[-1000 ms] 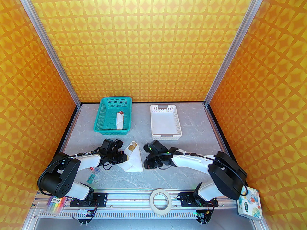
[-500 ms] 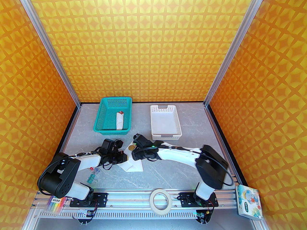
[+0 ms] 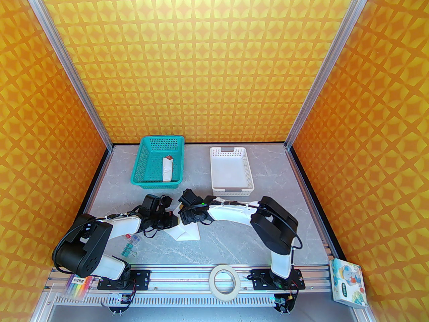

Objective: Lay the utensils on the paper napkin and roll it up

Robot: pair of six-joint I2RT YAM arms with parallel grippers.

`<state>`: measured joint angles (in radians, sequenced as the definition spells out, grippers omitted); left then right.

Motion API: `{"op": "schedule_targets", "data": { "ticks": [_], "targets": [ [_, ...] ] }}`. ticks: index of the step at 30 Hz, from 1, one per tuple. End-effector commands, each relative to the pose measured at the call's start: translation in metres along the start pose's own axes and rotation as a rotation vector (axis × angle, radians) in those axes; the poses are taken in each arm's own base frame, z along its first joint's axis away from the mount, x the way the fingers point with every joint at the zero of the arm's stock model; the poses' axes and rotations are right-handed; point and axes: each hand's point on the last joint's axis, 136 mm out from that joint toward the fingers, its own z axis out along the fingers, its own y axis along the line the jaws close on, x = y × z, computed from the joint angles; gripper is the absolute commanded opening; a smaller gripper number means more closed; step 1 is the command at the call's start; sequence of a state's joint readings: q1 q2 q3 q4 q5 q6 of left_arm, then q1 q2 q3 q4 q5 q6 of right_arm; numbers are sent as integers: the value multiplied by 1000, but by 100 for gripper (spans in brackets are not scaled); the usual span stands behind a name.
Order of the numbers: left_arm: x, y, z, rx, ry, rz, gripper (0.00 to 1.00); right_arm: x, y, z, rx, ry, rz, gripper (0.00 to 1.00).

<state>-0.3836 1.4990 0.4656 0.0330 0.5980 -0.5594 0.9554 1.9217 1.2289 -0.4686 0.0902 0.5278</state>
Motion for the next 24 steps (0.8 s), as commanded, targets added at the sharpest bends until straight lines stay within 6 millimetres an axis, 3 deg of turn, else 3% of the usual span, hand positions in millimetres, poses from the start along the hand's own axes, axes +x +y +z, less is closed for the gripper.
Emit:
{"op": "schedule_targets", "data": {
  "ticks": [1, 9, 15, 20, 24],
  "targets": [
    [20, 31, 3, -125, 46, -40, 0, 1, 0, 6, 25, 21, -28, 69],
    [21, 30, 2, -125, 48, -42, 0, 18, -27, 7, 148, 66, -49, 68],
    [21, 31, 3, -127, 51, -45, 0, 29, -39, 4, 187, 87, -46, 60],
    [21, 31, 3, -129, 51, -45, 0, 29, -41, 0, 186, 86, -41, 55],
    [21, 31, 3, -129, 52, -44, 0, 23, -28, -5, 115, 70, -33, 59]
  ]
}}
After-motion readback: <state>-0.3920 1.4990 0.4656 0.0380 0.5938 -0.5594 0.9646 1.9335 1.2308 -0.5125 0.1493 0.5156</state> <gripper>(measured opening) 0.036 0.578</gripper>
